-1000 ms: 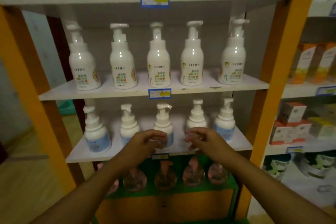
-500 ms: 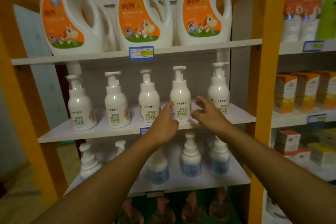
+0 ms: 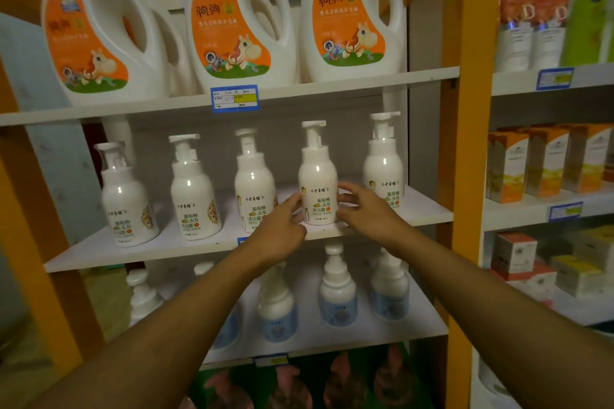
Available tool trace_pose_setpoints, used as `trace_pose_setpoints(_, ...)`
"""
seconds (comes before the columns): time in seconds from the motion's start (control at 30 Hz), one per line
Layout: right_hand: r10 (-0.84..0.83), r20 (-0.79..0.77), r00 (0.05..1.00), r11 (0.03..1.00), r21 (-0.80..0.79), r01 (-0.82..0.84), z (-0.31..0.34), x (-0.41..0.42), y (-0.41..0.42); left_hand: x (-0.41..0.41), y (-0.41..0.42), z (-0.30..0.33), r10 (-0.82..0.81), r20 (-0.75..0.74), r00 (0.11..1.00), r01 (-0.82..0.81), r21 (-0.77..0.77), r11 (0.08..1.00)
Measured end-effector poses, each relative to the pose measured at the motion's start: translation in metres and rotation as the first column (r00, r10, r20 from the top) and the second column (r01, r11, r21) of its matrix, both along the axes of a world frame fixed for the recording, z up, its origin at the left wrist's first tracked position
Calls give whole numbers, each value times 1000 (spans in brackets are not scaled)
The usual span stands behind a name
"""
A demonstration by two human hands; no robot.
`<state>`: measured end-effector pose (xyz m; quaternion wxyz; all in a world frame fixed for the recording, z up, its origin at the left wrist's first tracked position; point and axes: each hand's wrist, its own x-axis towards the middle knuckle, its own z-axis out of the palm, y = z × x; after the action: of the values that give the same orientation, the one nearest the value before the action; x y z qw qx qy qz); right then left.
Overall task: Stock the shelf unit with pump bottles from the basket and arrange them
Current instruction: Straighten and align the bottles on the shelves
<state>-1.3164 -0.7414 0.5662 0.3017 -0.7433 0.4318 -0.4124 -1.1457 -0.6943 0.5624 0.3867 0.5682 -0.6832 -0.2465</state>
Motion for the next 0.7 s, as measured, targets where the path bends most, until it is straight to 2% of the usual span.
trace_pose_setpoints(0.23, 14, 8, 1000, 1000, -11, -13, -2, -1, -1, -2, 3, 2, -30, 51, 998, 31, -7, 1000)
trace_pose_setpoints(0.3, 20, 20, 1000, 1000, -4, -20, -2, -1, 2, -3, 4, 3, -3, 15, 1000, 3, -29, 1000)
trace_pose_setpoints(0.4, -8, 52, 999, 998, -57, 11, -5, -3, 10, -6, 14, 0, 86, -32, 996, -90, -152, 984)
trace_pose_setpoints(0.57, -7, 143, 990, 994, -110, 23, -10, -12, 29, -7, 31, -12, 99, -137, 986, -137, -300, 944)
trace_pose_setpoints(0.63, 11, 182, 983, 991, -131, 14, -16, -18, 37, -8, 36, -17, 83, -178, 981, -137, -318, 938)
trace_pose_setpoints(0.7, 62, 192, 979, 990, -133, -37, -28, -25, 43, -10, 41, -31, 31, -210, 977, -85, -254, 963)
